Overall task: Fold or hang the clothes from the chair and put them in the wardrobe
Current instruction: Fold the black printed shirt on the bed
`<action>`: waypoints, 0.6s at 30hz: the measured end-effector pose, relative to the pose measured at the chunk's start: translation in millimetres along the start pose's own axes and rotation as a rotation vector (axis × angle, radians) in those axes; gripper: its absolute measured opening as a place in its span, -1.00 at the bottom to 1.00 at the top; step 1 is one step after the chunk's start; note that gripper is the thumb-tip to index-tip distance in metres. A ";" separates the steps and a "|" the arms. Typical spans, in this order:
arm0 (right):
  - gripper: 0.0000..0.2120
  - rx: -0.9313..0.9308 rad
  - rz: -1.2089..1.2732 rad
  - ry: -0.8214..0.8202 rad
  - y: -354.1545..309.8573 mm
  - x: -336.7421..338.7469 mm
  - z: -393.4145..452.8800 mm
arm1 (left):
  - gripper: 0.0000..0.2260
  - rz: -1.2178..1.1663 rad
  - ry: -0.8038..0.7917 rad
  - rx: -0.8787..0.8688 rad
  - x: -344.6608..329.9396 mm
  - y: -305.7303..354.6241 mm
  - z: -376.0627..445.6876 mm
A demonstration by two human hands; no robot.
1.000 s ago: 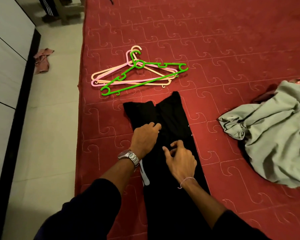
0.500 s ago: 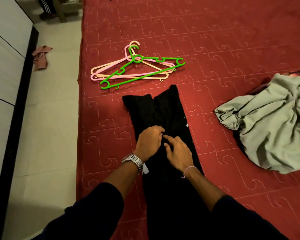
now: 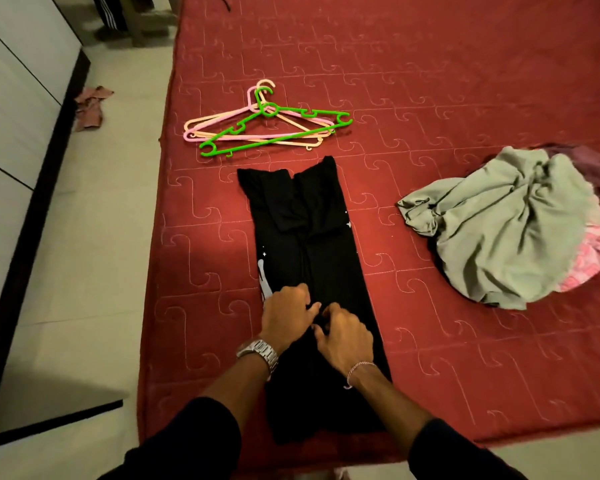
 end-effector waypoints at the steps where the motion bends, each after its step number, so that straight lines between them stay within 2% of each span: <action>1: -0.70 -0.009 -0.007 -0.016 2.5 -2.9 -9.6 | -0.74 0.001 0.000 0.046 -3.4 -0.8 -10.4; 6: -0.73 0.035 -0.036 -0.058 9.4 -16.5 -66.2 | -0.70 0.020 -0.030 0.197 -24.9 1.4 -66.3; 11: -0.81 0.049 0.098 -0.015 13.5 -20.0 -100.1 | -0.83 -0.193 -0.098 0.334 -40.6 -4.4 -101.2; 13: -0.88 -0.013 0.349 0.024 19.7 -22.4 -109.7 | -0.85 -0.249 -0.116 0.338 -41.3 -6.5 -107.9; 15: -0.87 -0.157 0.641 0.032 25.8 -27.9 -119.5 | -0.82 -0.267 -0.124 0.321 -40.7 -7.9 -114.3; 18: -0.82 -0.393 0.939 -0.070 31.7 -45.3 -131.9 | -0.81 -0.224 -0.109 0.283 -42.5 -10.0 -120.6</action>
Point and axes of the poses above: each hand's wrist, its own z-axis towards the middle knuckle, its own x-axis out of the back of the hand, y = z × x, the point moved 6 cm from there along z, towards the middle knuckle, and after that the axes turned 9 degrees about x, right-handed, at the moved point
